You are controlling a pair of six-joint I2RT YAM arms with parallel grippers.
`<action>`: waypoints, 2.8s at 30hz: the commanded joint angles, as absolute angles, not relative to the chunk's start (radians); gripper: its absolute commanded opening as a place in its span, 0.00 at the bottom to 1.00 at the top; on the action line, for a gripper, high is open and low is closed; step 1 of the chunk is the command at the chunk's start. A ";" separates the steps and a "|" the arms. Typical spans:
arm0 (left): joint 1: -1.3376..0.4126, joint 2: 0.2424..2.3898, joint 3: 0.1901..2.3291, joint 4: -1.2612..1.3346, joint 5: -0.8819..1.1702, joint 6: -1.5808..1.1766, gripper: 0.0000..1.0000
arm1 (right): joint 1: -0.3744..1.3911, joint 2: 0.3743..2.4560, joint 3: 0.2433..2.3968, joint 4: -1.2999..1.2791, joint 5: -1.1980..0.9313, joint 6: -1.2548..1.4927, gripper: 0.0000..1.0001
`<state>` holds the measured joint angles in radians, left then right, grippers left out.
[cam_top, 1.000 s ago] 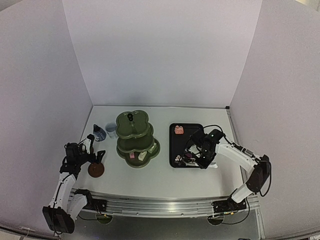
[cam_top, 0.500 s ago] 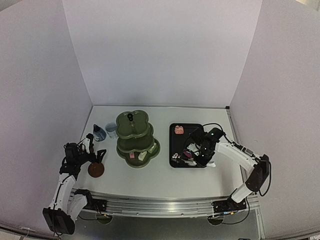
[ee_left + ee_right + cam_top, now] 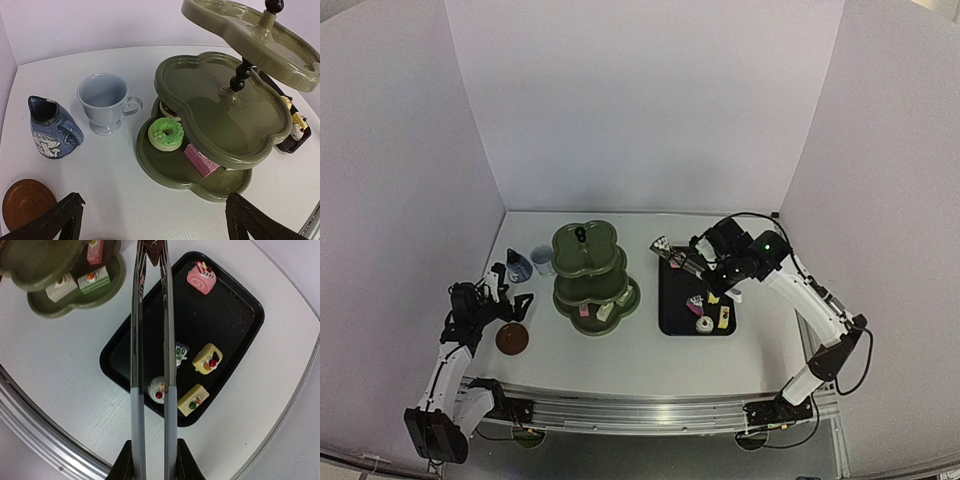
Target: Serve the afternoon tea
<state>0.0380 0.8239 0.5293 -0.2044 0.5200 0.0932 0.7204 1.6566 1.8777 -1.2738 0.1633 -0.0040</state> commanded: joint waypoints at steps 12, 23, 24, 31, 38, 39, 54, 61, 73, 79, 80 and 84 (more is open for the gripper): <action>0.032 0.842 0.544 -0.169 0.643 0.222 1.00 | 0.815 1.962 2.227 -1.180 0.113 0.122 0.00; 0.022 0.856 0.548 -0.193 0.690 0.269 1.00 | 0.907 2.020 2.225 -1.181 0.153 0.115 0.00; 0.022 0.857 0.549 -0.192 0.691 0.268 1.00 | 0.909 2.026 2.229 -1.181 0.151 0.116 0.00; 0.021 0.856 0.552 -0.195 0.687 0.260 1.00 | 0.923 2.059 2.252 -1.181 0.175 0.120 0.02; 0.021 0.841 0.543 -0.205 0.677 0.264 0.99 | 0.926 2.072 2.264 -1.181 0.173 0.126 0.27; 0.021 0.840 0.543 -0.206 0.675 0.264 1.00 | 0.926 2.074 2.267 -1.182 0.169 0.126 0.28; 0.021 0.831 0.545 -0.232 0.657 0.284 1.00 | 0.927 1.940 2.172 -1.186 0.162 0.148 0.28; 0.022 0.825 0.543 -0.239 0.650 0.283 1.00 | 0.927 1.815 2.052 -1.183 0.155 0.175 0.27; 0.021 0.791 0.540 -0.287 0.638 0.314 1.00 | 0.794 1.573 1.727 -1.283 0.199 0.198 0.28; 0.021 0.799 0.541 -0.283 0.638 0.307 0.99 | 0.711 1.523 1.585 -1.354 0.211 0.173 0.28; 0.021 0.796 0.540 -0.282 0.639 0.308 1.00 | 0.707 1.531 1.570 -1.362 0.210 0.172 0.28; 0.021 0.793 0.542 -0.289 0.640 0.312 1.00 | 0.699 1.588 1.542 -1.408 0.210 0.165 0.28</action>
